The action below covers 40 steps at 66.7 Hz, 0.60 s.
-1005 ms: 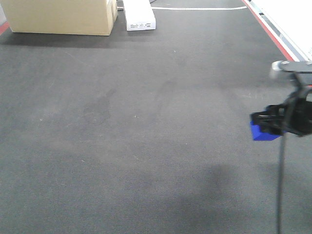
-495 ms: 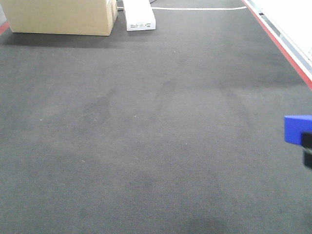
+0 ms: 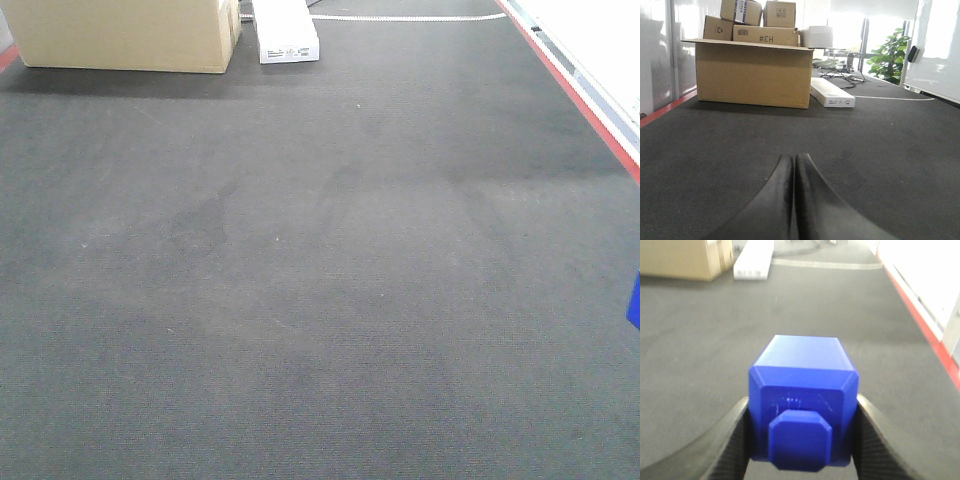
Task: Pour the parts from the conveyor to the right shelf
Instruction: 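Raise the held blue block toward the robot with the right gripper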
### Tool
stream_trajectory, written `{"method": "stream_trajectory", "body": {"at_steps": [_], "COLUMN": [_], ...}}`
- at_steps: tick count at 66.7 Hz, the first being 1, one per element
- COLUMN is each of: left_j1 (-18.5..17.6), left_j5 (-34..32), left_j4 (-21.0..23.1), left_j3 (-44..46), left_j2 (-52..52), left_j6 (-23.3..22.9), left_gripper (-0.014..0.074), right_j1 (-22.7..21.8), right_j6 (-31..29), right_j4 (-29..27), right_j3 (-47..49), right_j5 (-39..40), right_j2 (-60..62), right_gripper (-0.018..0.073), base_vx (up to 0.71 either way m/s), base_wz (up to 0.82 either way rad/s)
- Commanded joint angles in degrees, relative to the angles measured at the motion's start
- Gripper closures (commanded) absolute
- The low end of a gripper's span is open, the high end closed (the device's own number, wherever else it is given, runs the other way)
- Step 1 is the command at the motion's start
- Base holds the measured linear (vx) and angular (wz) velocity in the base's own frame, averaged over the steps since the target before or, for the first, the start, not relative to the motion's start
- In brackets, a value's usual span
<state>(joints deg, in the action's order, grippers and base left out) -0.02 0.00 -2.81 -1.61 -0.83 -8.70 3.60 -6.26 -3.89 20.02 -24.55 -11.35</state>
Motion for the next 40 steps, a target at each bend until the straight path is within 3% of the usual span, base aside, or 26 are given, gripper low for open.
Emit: {"method": "stream_trajectory", "body": {"at_steps": [1,40], "left_j1": [-0.07,-0.07], "left_j5": [-4.52,-4.52], "left_j4": [0.51,0.51], "left_j3": [-1.54,-1.54], "left_j2": [-0.53,-0.53], "left_j6": [-0.39,-0.39], "left_gripper": [0.0603,0.0603], "right_j1": [-0.03,-0.03], "right_j6": [-0.39,-0.39], "right_j4": [-0.85,-1.29], "right_j3": [-0.50,-1.13], "right_j5": [8.39,8.70], "right_j2": [1.68,2.64], "right_gripper": [0.0566,0.0563], "base_vx": [0.00,0.00], "base_wz": [0.00,0.00]}}
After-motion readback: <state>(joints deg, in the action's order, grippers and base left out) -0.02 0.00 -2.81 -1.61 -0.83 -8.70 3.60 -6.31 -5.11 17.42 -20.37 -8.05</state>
